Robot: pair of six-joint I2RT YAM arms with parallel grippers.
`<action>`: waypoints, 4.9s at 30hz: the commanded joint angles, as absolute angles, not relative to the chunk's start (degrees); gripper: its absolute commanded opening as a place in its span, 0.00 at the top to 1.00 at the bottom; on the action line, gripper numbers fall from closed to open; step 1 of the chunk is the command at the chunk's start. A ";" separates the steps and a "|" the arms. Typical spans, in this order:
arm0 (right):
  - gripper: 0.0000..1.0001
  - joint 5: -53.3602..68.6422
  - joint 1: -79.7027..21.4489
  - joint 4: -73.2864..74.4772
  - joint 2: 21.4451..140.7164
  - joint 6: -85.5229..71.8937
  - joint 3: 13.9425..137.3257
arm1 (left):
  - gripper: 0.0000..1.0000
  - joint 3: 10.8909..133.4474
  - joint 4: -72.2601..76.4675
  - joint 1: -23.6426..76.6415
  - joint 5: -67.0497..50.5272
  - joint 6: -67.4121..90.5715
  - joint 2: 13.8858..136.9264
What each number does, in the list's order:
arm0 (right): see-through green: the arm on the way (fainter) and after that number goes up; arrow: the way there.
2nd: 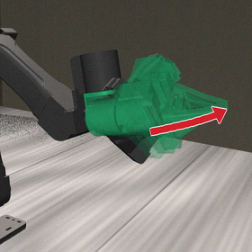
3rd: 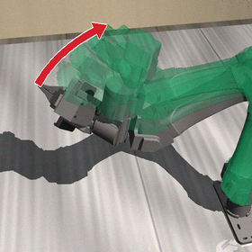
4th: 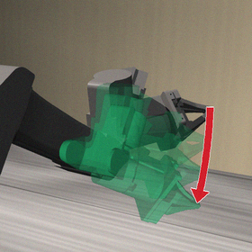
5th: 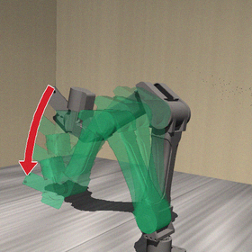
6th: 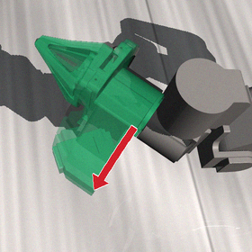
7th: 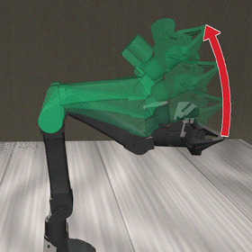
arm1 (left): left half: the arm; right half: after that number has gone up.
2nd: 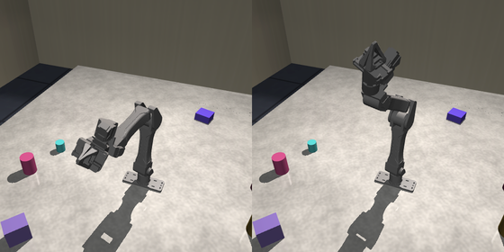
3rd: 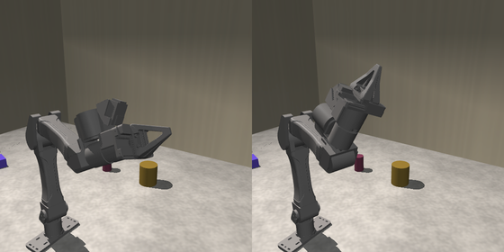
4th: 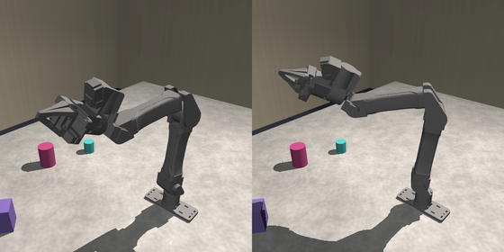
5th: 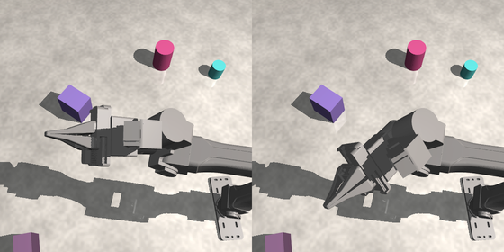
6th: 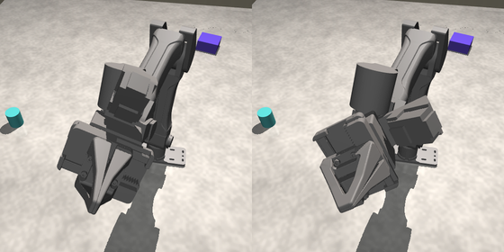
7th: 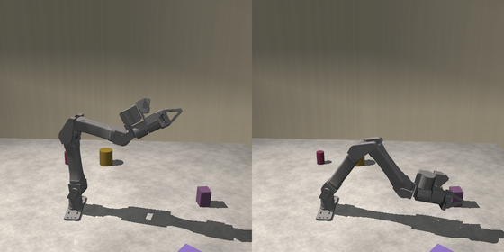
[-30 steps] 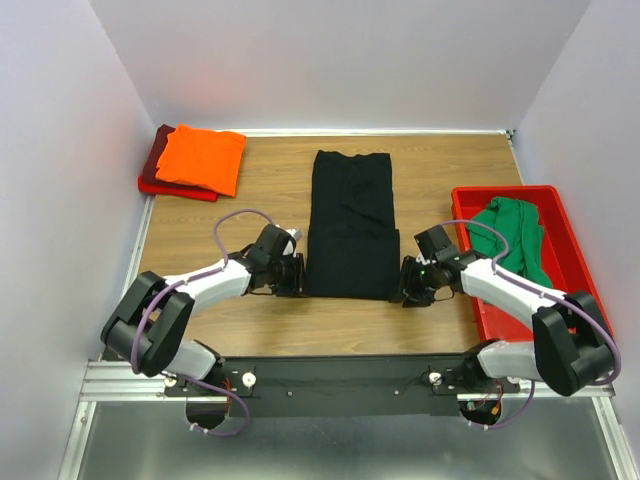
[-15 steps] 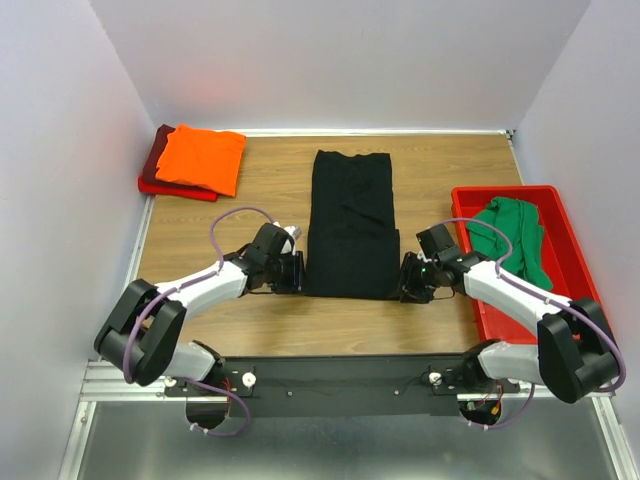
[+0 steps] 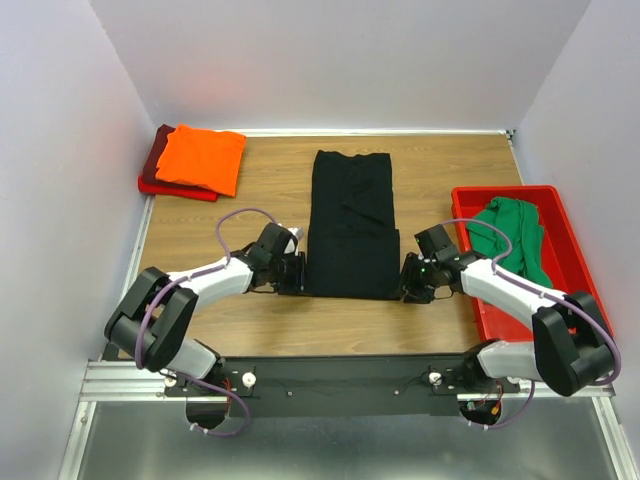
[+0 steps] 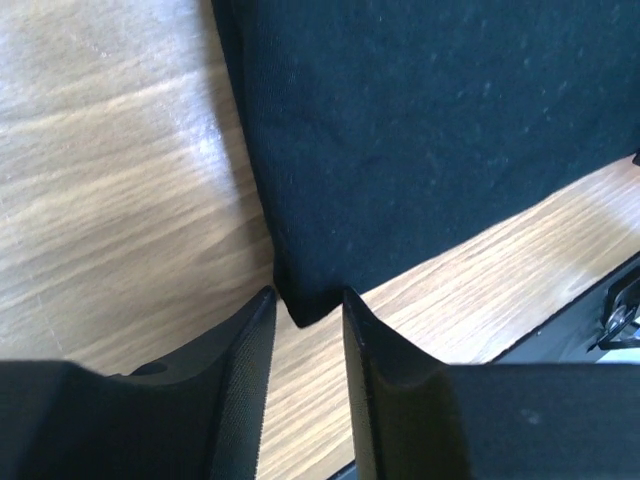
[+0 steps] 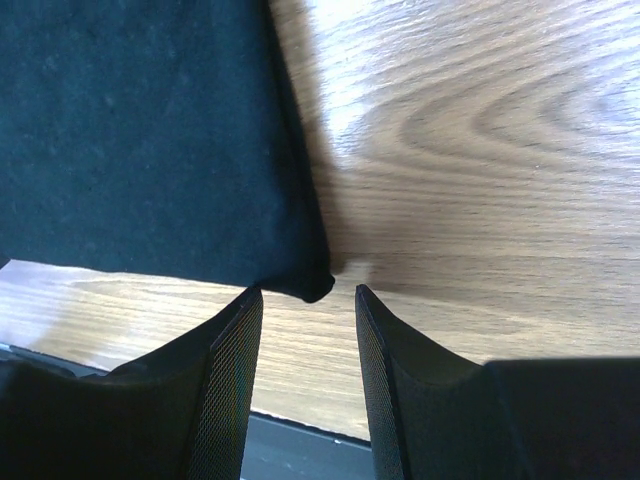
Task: Fold and stack the t-shirts
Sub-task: Fold the tshirt
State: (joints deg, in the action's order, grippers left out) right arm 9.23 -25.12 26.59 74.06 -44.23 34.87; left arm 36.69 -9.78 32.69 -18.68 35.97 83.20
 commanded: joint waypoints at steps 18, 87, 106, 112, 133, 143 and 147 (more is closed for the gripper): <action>0.51 5.28 -25.31 24.08 71.63 -47.29 35.95 | 0.67 36.12 -9.14 32.96 -18.90 35.95 86.05; 1.00 0.35 -25.49 39.21 61.78 -36.65 55.71 | 1.00 52.99 -20.39 30.94 -19.24 34.37 68.27; 1.00 2.90 -19.34 29.89 81.90 -34.90 68.64 | 1.00 66.26 -10.12 21.54 -36.21 33.48 88.14; 1.00 4.75 -17.67 27.07 89.11 -33.40 74.16 | 1.00 70.48 -5.64 19.78 -37.62 34.89 97.62; 1.00 20.83 -12.22 24.43 145.89 -34.97 124.38 | 1.00 96.95 4.57 12.83 -32.36 47.28 131.21; 1.00 13.01 -14.15 15.66 130.97 -39.11 93.46 | 1.00 82.11 3.51 15.11 -24.36 49.04 126.04; 1.00 11.52 -14.24 11.71 120.70 -40.69 73.81 | 1.00 69.57 5.70 17.05 -24.26 49.40 120.43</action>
